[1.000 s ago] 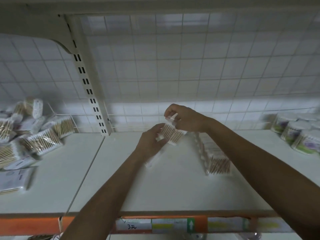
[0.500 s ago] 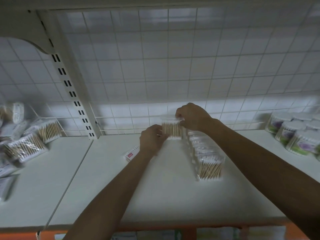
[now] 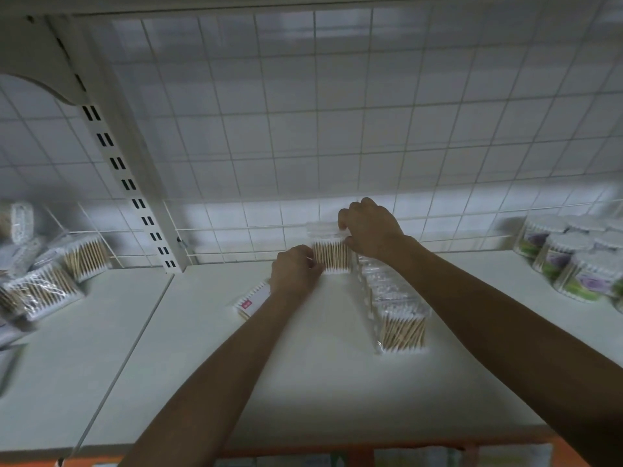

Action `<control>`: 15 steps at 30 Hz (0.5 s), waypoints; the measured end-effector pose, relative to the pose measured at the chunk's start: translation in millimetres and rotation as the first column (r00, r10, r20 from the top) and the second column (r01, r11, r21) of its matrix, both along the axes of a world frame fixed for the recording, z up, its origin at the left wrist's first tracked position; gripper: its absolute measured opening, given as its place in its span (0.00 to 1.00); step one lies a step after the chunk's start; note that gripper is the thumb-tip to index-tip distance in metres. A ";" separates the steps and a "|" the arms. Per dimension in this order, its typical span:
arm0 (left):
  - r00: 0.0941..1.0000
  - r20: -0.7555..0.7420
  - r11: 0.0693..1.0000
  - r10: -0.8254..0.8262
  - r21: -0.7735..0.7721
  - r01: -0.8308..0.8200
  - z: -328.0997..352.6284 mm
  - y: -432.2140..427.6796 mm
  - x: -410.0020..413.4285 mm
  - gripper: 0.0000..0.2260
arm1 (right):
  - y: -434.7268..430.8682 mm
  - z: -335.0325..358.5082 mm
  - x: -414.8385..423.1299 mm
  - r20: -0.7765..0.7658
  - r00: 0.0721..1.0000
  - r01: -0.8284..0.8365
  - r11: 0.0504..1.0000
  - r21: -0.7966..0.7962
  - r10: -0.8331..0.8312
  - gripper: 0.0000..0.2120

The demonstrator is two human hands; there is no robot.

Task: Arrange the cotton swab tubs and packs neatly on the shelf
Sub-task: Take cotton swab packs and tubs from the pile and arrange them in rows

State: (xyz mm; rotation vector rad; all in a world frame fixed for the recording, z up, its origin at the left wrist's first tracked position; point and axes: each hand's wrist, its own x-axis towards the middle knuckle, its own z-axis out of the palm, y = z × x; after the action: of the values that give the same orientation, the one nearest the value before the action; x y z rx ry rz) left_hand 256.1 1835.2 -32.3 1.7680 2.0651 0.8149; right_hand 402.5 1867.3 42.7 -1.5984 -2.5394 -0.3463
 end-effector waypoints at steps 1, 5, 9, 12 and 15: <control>1.000 -0.023 1.000 -0.006 0.001 0.006 0.0 0.3 0.2 0.10 | -0.1 0.1 -0.2 -0.007 1.000 0.007 1.000 -0.006 -0.007 0.12; 0.996 -0.080 0.999 -0.037 0.008 0.038 -0.1 -0.1 -0.5 0.10 | -0.6 0.6 -2.3 -0.011 0.999 0.030 0.999 -0.027 -0.030 0.13; 0.990 -0.132 0.998 -0.043 0.037 0.048 6.4 -6.1 -8.8 0.18 | -9.0 7.0 -8.3 -0.040 0.999 0.014 1.000 0.012 -0.014 0.16; 0.982 -0.189 0.996 0.005 0.089 0.012 14.8 -18.4 -27.3 0.16 | -24.6 10.1 -21.5 -0.212 0.976 -0.067 0.997 -0.049 0.055 0.15; 0.960 -0.278 0.999 0.041 0.025 -0.036 24.2 -34.1 -53.7 0.15 | -40.8 5.9 -41.2 -0.313 0.944 -0.180 0.957 -0.226 0.104 0.15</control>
State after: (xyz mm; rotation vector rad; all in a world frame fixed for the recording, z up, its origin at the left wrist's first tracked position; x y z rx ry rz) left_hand 202.4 1801.2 -8.1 1.9554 2.2790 0.6281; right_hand 361.3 1826.5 48.6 -1.3979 -2.5153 0.2284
